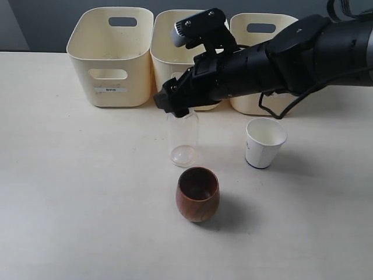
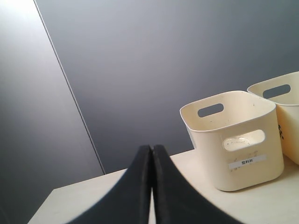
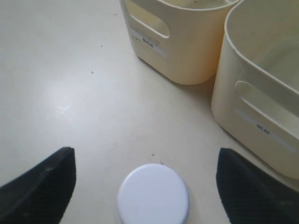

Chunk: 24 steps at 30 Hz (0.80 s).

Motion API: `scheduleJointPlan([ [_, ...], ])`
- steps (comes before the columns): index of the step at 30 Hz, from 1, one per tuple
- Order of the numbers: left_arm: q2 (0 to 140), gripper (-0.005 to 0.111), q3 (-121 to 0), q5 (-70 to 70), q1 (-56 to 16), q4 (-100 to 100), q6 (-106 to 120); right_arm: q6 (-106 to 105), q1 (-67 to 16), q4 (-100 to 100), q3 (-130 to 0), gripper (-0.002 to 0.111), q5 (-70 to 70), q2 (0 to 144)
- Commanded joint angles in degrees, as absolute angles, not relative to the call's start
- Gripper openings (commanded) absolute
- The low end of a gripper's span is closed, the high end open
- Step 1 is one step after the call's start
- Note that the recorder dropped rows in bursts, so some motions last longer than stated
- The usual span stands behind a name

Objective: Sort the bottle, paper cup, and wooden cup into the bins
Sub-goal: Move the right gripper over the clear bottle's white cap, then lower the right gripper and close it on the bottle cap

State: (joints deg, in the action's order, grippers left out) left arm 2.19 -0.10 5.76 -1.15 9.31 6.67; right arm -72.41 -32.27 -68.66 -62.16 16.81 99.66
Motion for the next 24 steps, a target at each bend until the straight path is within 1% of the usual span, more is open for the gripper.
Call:
scheduleJointPlan([
  [1,2.1,0.000,0.0,6.1,-1.2,9.3,6.5,-72.8,-32.7,-68.8,-62.5,0.078,16.1,100.9],
  [24,2.1,0.000,0.0,6.1,-1.2,9.3,6.5,-72.8,-32.7,-68.4,-62.5,0.077,15.1,102.5],
])
